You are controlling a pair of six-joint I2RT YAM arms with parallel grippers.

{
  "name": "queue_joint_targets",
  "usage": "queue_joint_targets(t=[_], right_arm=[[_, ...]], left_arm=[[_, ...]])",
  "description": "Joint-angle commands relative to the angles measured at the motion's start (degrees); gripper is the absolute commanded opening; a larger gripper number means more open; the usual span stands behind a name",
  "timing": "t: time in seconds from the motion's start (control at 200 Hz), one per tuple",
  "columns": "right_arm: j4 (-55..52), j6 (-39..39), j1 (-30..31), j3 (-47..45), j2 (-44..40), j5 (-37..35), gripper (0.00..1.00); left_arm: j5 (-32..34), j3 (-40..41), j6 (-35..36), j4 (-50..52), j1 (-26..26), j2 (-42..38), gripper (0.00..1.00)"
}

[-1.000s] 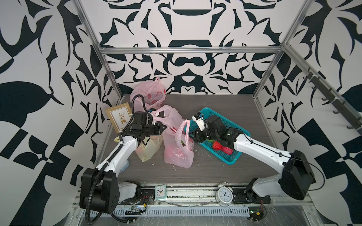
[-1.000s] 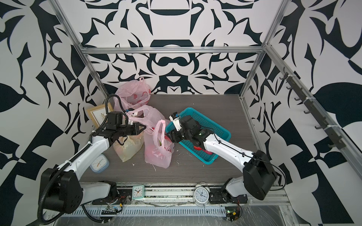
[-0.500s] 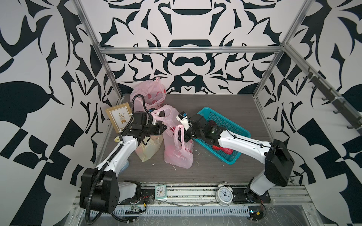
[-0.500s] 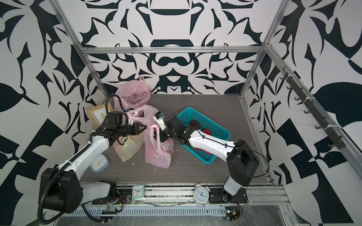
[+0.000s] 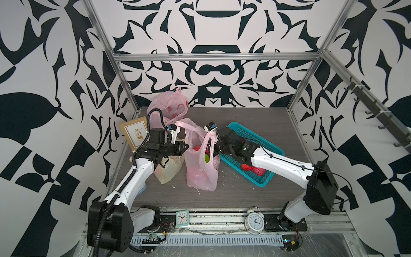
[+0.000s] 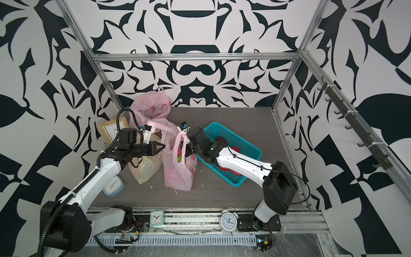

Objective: Untie the knot of a plastic bag & take out the apple
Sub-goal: Untie the plastic bag at the center of the board.

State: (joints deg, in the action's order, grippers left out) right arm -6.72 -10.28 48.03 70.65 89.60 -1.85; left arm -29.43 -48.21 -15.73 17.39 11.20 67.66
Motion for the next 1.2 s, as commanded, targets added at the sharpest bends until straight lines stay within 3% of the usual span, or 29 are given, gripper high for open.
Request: queue_joint_targets(t=[0.0, 0.175, 0.475, 0.595, 0.82, 0.995, 1.065, 1.115, 1.195], right_arm=[[-0.11, 2.36, -4.56, 2.23, -1.78, -4.49, 0.00], [1.73, 3.10, -13.06, 6.17, 1.46, -1.09, 0.00], [1.20, 2.55, -24.09, 15.60, 11.92, 10.94, 0.00], [-2.58, 3.50, -25.17, 19.31, 14.91, 13.25, 0.00], [-2.96, 5.32, -27.06, 17.56, 14.26, 13.43, 0.00], [-3.98, 2.59, -26.86, 17.71, 13.03, 24.75, 0.00], [-1.85, 0.14, -26.76, 15.06, 10.06, 27.72, 0.23], [-0.47, -1.06, -26.67, 12.72, 7.33, 28.41, 0.38], [-0.05, -1.39, -26.63, 9.96, 2.52, 27.92, 0.56]], left_arm=[[1.92, -0.90, 1.34, 4.36, -0.29, -0.94, 0.00], [6.29, -3.56, 2.49, 10.63, -0.29, -2.76, 0.00], [11.23, -5.23, 3.26, 18.36, -0.31, -5.70, 0.00], [11.69, -4.49, 2.81, 19.26, -0.34, -5.20, 0.00], [16.57, -7.87, 4.77, 26.19, -0.64, -8.53, 0.00], [12.97, -7.49, 4.39, 26.77, -0.82, -8.70, 0.00], [10.23, -7.37, 3.76, 24.60, -0.82, -8.67, 0.04], [8.11, -7.44, 3.15, 22.47, -0.82, -8.61, 0.25], [4.49, -8.94, 2.86, 20.21, -0.81, -7.97, 0.49]])
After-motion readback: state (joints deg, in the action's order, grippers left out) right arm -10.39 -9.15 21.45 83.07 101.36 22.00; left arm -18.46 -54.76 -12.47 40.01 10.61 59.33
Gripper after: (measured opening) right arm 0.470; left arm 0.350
